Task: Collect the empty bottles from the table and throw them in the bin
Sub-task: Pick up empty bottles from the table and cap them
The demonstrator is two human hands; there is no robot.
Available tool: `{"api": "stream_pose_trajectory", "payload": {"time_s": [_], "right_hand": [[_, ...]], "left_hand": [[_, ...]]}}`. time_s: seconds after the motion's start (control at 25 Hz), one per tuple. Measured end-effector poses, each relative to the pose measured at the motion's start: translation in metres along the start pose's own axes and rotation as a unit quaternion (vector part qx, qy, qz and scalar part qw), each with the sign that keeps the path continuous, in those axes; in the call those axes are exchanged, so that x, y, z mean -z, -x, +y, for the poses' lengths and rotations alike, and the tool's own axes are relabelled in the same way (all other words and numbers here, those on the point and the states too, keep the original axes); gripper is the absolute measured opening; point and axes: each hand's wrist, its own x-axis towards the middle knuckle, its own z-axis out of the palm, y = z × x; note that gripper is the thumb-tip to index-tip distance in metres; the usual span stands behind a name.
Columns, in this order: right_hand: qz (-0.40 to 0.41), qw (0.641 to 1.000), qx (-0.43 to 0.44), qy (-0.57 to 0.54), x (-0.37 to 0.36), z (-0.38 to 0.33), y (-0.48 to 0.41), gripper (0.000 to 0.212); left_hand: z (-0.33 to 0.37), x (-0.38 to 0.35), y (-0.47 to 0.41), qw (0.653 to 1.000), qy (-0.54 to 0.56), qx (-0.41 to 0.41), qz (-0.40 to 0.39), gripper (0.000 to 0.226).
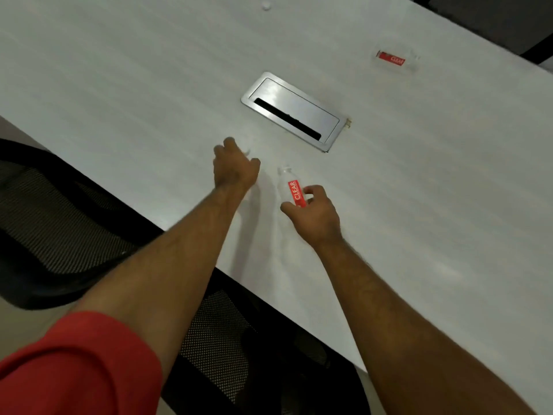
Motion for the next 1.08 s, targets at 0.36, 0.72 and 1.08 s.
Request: {"api": "stream_pose_trajectory", "payload": {"time_s": [0.36, 0.72, 1.08], "right_hand": [[-0.019, 0.997, 0.002, -0.076, -0.019, -0.009, 0.015, 0.069], [-0.189, 0.972, 0.090, -0.104, 0.026, 0.028, 0.156, 0.056], [-0.191, 0.945, 0.255, -0.068, 0.052, 0.051, 0.306, 0.064]], "left_hand": [[-0.021, -0.017, 0.005, 0.987, -0.102, -0.114, -0.047, 0.031], [-0.039, 0.078, 0.197, 0.867, 0.482, 0.093, -0.082, 0.018], [-0.058, 0.179, 0.378, 0.920, 0.391, -0.007, -0.010, 0.014]]}}
